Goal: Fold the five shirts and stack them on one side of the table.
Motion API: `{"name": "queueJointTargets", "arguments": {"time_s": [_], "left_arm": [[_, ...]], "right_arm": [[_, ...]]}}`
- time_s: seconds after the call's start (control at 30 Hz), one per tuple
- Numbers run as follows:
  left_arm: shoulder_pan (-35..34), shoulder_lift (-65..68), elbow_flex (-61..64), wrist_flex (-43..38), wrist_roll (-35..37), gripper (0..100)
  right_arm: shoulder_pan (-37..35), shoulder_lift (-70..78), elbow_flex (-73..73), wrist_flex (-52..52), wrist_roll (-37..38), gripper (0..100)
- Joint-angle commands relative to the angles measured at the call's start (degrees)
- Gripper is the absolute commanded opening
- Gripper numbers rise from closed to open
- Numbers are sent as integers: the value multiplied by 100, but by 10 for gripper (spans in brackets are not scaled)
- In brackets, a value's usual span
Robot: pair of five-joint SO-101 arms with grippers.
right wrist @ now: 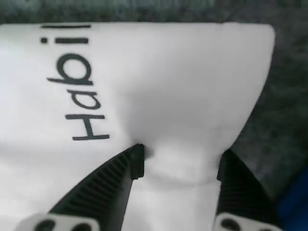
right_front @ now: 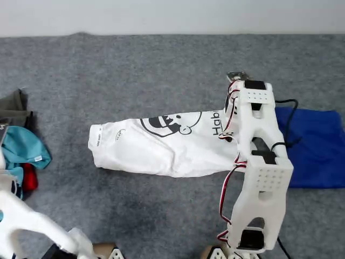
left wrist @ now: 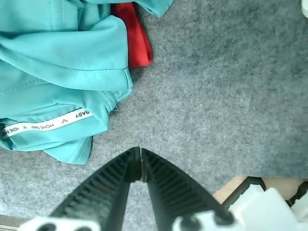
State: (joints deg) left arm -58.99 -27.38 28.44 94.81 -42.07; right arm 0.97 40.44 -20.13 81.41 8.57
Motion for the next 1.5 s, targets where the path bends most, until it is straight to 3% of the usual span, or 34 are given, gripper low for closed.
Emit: {"name": "queueJointTargets", "arguments": {"time_s": [0.0,0.1,0.3,0.6,0.9,1.2,1.47], "left_arm": [[26,-149,-198,70,-18,8],[26,-149,-198,70,-18,8],[185,-149,-180,79,-18,8],[1020,-149,-180,316,-9,8],[1046,-149,-198,281,-9,8],[1029,-149,-207,290,-9,8],[730,-158,-180,264,-18,8]], "right_arm": [[-13,57,9,-48,0,139],[-13,-75,0,119,0,0],[-233,-716,0,708,378,9],[-1473,-1842,0,1253,686,9],[-2457,-2510,0,1191,686,9],[-3433,-2554,0,435,659,9],[-4127,-2149,0,-857,686,9]]}}
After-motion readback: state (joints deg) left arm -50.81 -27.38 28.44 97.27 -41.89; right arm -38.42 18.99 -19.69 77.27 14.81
